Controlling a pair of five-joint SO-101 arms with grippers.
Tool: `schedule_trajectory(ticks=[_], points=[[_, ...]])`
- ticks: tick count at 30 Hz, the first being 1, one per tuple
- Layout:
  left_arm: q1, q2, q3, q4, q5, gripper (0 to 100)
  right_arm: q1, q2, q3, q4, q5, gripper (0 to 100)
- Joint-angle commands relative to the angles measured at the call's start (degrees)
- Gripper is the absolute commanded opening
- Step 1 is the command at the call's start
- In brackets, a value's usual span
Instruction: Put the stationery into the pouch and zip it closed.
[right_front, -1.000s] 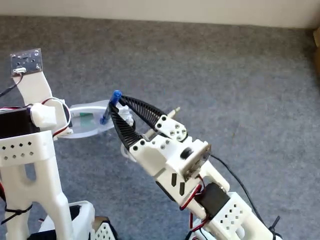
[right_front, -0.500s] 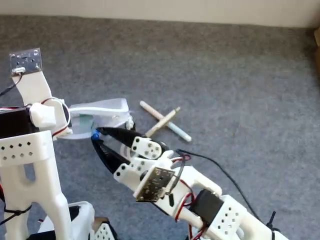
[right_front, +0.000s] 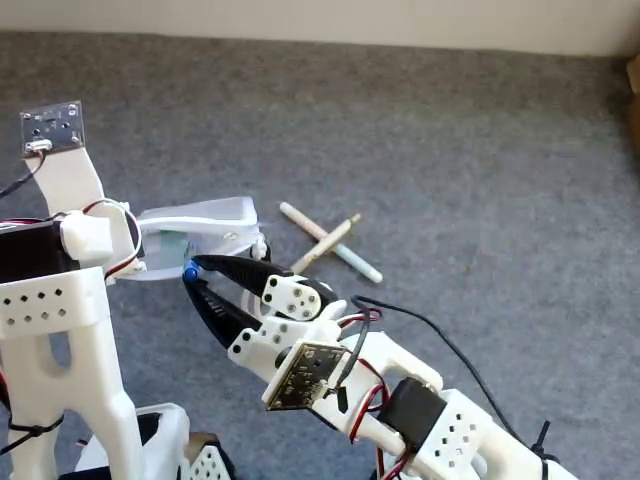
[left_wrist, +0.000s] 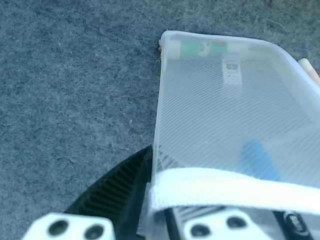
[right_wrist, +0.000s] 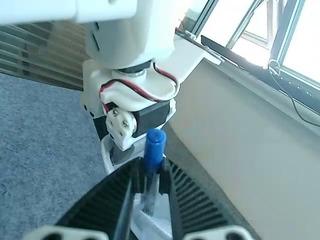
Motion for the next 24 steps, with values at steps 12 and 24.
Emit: schedule_trajectory(ticks=[12, 24], points=[[0.9, 0.4, 0.3, -1.3, 0.5, 1, -0.3, -0.1, -0.7, -0.2, -18.6, 1.2], [0.9, 0.4, 0.3, -1.3, 0.5, 1, -0.6, -0.6, -0.4, 0.0, -18.7, 14.2]])
